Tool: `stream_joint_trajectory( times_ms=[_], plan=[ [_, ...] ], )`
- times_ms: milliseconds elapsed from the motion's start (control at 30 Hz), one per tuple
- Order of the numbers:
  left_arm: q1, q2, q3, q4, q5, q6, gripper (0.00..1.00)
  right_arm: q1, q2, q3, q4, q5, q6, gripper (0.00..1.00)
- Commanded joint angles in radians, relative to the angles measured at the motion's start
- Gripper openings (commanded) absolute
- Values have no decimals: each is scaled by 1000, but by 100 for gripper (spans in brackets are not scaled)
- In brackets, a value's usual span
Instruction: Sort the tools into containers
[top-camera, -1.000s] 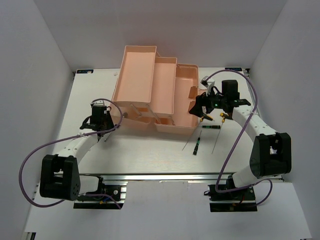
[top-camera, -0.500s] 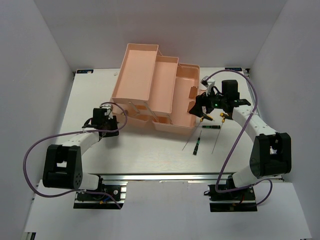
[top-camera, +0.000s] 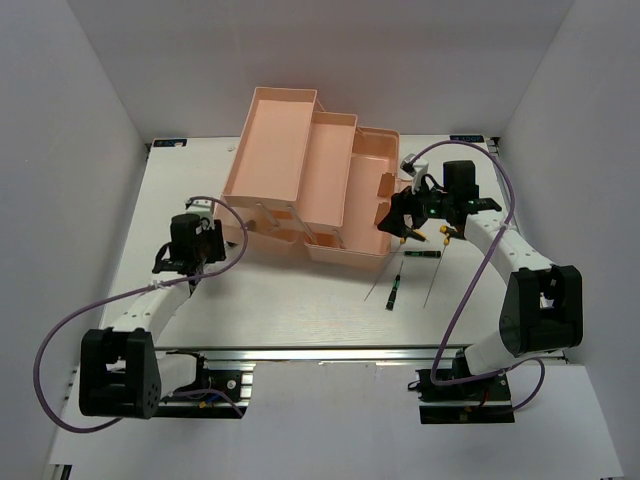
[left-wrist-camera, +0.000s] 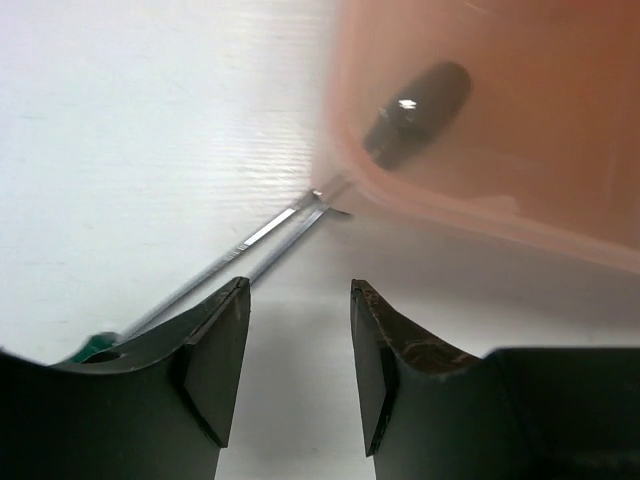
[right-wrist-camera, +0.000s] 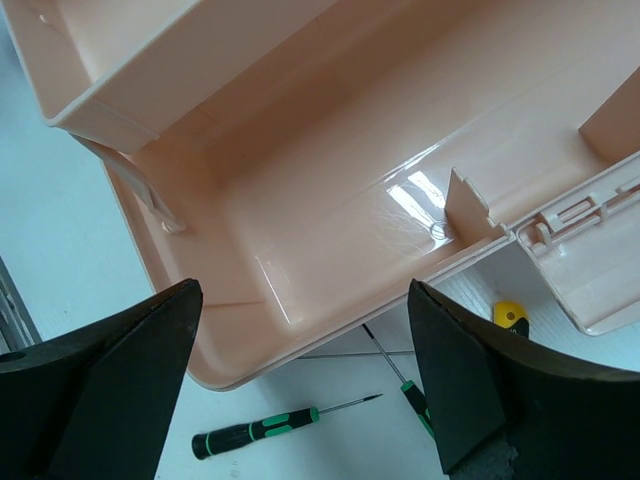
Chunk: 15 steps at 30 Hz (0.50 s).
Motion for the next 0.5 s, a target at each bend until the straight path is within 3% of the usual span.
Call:
stream_joint_trajectory(
  times_ms=[0, 300, 467],
  plan=[
    [63, 8, -14, 41, -1, 59, 55, -2, -13, 8, -12, -38, -28, 89],
    [163, 134, 20, 37, 259, 163, 55, -10, -13, 22, -29, -45, -46, 89],
    [165, 170, 29, 56, 296, 214, 55, -14, -13, 25, -35, -46, -46, 89]
  ],
)
